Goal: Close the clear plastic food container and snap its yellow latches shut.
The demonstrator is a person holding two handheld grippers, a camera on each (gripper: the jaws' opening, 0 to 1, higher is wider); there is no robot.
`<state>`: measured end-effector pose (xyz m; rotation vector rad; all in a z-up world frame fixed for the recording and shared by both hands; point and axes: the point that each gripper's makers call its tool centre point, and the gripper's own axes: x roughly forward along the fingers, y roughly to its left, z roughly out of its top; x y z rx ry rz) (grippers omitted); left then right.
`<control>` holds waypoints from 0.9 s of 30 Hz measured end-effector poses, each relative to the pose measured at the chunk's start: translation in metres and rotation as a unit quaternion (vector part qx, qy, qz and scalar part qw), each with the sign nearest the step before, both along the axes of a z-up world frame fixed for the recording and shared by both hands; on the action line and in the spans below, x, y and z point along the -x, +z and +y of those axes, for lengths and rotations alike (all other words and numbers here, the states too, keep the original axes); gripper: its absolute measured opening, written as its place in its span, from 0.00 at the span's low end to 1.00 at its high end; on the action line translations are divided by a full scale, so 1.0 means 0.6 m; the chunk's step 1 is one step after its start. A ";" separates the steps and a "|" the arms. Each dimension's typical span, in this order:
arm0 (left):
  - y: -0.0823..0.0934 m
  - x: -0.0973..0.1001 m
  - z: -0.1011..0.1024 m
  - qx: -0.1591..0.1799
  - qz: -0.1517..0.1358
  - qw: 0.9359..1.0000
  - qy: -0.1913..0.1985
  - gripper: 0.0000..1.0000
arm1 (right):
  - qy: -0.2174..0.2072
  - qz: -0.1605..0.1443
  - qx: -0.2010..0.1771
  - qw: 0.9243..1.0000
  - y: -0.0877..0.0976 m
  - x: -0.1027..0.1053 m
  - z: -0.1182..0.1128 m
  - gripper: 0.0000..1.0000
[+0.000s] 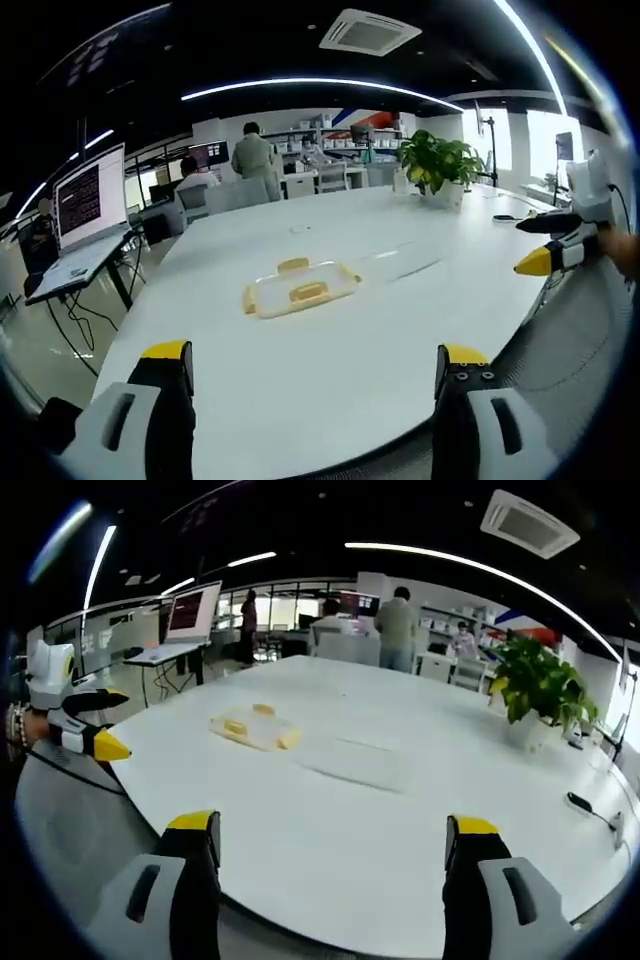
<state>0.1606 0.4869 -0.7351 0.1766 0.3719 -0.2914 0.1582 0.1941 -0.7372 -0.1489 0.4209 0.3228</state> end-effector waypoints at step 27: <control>0.005 0.001 0.001 -0.001 -0.006 1.000 0.005 0.91 | -0.002 -0.001 0.002 1.000 0.000 0.001 -0.002 0.90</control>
